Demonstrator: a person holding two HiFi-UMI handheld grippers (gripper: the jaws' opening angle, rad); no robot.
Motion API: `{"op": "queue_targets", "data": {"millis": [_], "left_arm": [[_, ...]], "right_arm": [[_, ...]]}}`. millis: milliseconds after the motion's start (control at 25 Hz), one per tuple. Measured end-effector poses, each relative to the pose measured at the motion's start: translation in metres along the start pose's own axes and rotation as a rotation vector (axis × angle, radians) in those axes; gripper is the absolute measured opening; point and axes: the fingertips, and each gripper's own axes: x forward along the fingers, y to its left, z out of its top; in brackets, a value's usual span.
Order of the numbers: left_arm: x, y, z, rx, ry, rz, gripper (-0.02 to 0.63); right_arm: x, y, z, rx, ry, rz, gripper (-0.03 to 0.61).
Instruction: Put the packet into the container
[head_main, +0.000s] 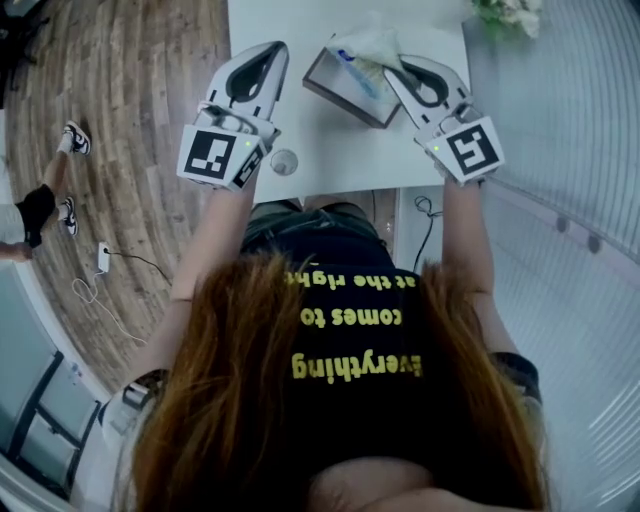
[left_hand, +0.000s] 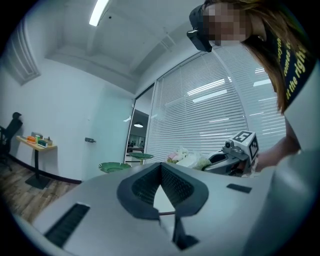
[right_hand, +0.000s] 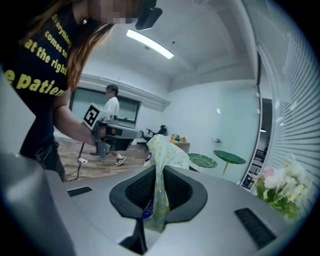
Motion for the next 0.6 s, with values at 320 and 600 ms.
{"op": "queue_targets", "data": {"millis": [320, 600], "left_arm": [[-0.018, 0.009, 0.000, -0.002, 0.009, 0.049, 0.002], [-0.025, 0.012, 0.002, 0.008, 0.010, 0.067, 0.002]], "right_arm": [[0.025, 0.012, -0.045, -0.021, 0.166, 0.099, 0.054], [0.049, 0.025, -0.110, 0.007, 0.294, 0.172, 0.054]]}}
